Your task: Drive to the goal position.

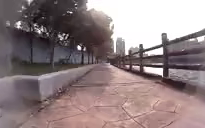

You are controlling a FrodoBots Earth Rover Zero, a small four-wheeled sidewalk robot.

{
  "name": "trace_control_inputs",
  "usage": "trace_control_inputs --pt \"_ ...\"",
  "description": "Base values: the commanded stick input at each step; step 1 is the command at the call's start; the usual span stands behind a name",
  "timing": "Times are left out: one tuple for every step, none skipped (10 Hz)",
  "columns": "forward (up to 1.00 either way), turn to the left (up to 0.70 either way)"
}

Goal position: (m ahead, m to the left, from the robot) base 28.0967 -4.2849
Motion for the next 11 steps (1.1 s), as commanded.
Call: trace_control_inputs --pt "1.0 0.0" --pt "1.0 0.0" --pt "1.0 0.0" --pt "1.0 0.0" --pt "1.0 0.0" --pt "1.0 0.0" --pt "1.0 0.0" --pt "1.0 0.0" --pt "1.0 0.0" --pt "1.0 0.0" --pt "1.0 0.0"
